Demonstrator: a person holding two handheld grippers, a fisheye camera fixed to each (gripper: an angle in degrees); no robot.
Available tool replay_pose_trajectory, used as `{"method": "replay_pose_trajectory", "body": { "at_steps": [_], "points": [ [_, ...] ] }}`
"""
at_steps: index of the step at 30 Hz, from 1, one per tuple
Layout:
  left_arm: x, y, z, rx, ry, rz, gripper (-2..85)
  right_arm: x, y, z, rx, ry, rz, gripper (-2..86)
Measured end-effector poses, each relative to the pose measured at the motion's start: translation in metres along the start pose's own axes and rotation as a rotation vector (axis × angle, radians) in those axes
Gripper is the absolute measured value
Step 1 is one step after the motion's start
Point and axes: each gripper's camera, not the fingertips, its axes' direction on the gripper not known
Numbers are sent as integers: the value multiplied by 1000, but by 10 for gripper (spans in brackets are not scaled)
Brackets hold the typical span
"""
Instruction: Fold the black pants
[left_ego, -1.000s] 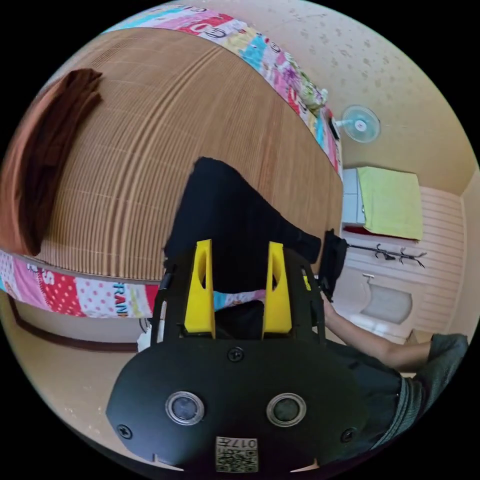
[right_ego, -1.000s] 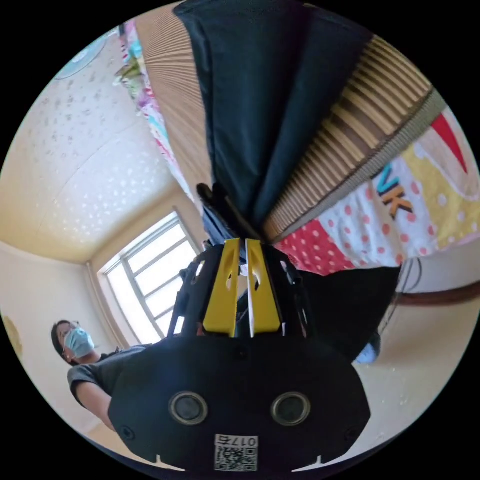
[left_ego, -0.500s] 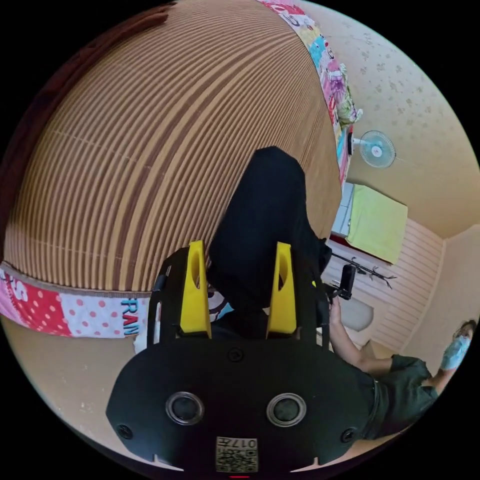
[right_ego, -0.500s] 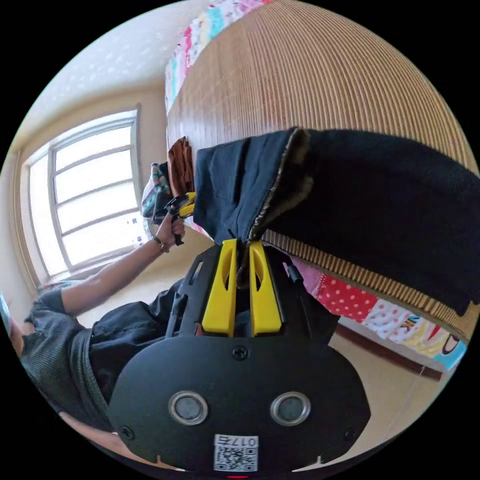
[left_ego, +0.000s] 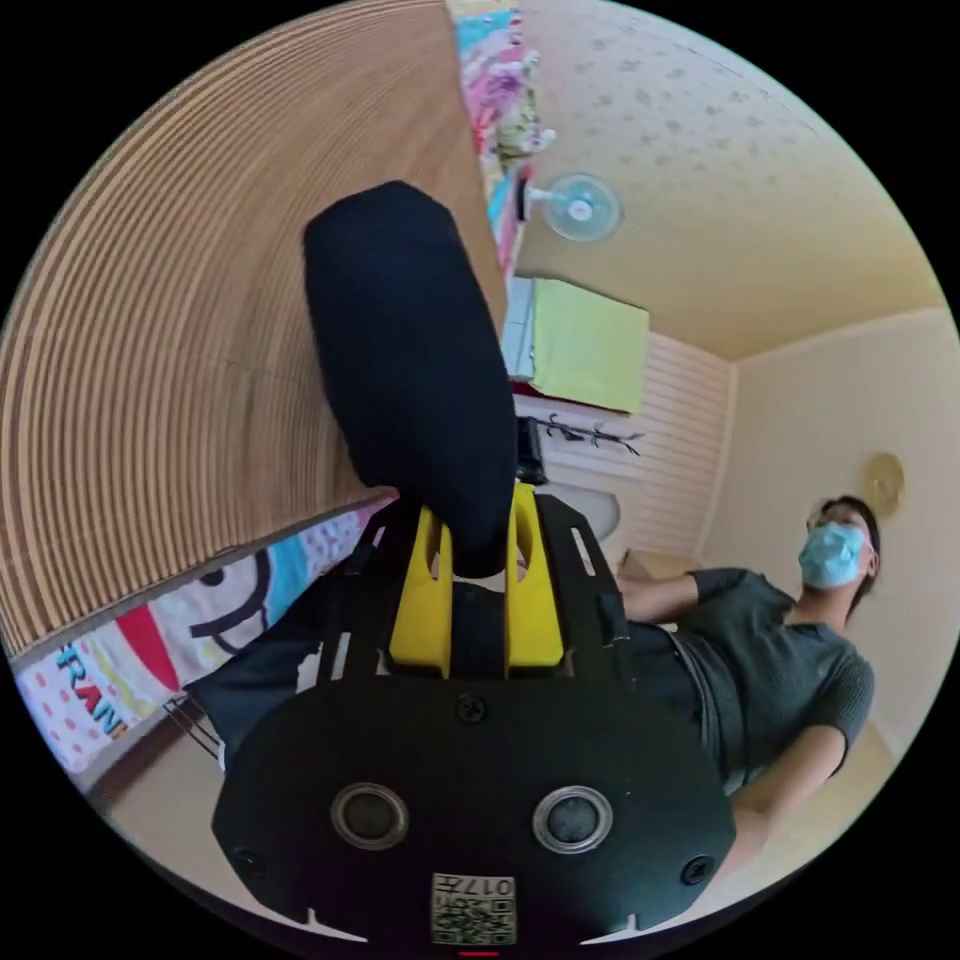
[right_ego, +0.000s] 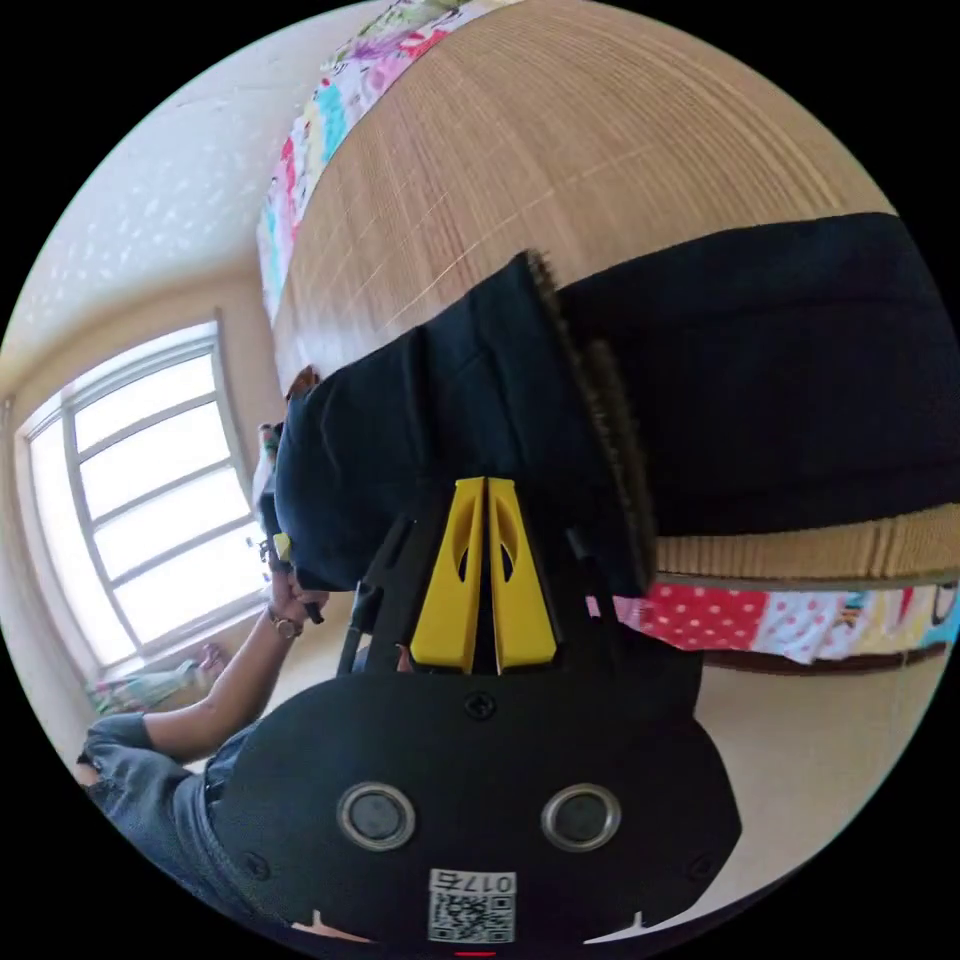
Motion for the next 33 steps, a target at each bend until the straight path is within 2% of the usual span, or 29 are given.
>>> {"method": "replay_pose_trajectory", "body": {
  "at_steps": [1, 2, 4, 7, 10, 12, 14, 16, 17, 19, 20, 23, 25, 28, 32, 33],
  "points": [
    [22, -1, 10, -44, 14, 72, 81, -6, -7, 23, -76, -160, -36, 3],
    [35, -2, 17, -65, 11, 106, 81, -8, -9, 31, -100, -195, -28, 3],
    [84, -6, 43, -135, -105, 226, 82, -18, -10, 42, -146, -315, -48, 3],
    [142, -16, 79, -195, -248, 381, 83, -27, -10, 28, -163, -539, -148, 4],
    [172, -31, 128, -260, -298, 446, 96, -6, -4, -6, -116, -723, -155, 3],
    [173, -38, 163, -316, -365, 457, 95, 25, 4, -32, -56, -723, -103, 3],
    [164, -44, 198, -427, -449, 430, 75, 66, 14, -58, -23, -642, -24, 3],
    [144, -41, 228, -563, -520, 386, 67, 131, 32, -90, -73, -397, 148, 3],
    [139, -40, 230, -567, -548, 367, 73, 147, 38, -98, -96, -328, 200, 3],
    [118, -33, 219, -502, -650, 275, 103, 199, 63, -132, -148, -193, 306, 3],
    [113, -31, 212, -469, -669, 248, 113, 209, 69, -140, -151, -193, 313, 3],
    [84, -22, 160, -224, -737, 71, 160, 246, 99, -174, -112, -277, 337, 5],
    [63, -12, 116, -20, -744, -41, 190, 264, 117, -191, -27, -440, 302, 8],
    [36, -8, 78, 132, -709, -89, 214, 277, 129, -196, 105, -695, 244, 18],
    [-14, -19, 72, 49, -663, -147, 220, 284, 132, -184, 208, -883, 223, 53],
    [-37, -20, 78, -22, -575, -207, 215, 284, 130, -177, 214, -909, 225, 81]
  ]
}}
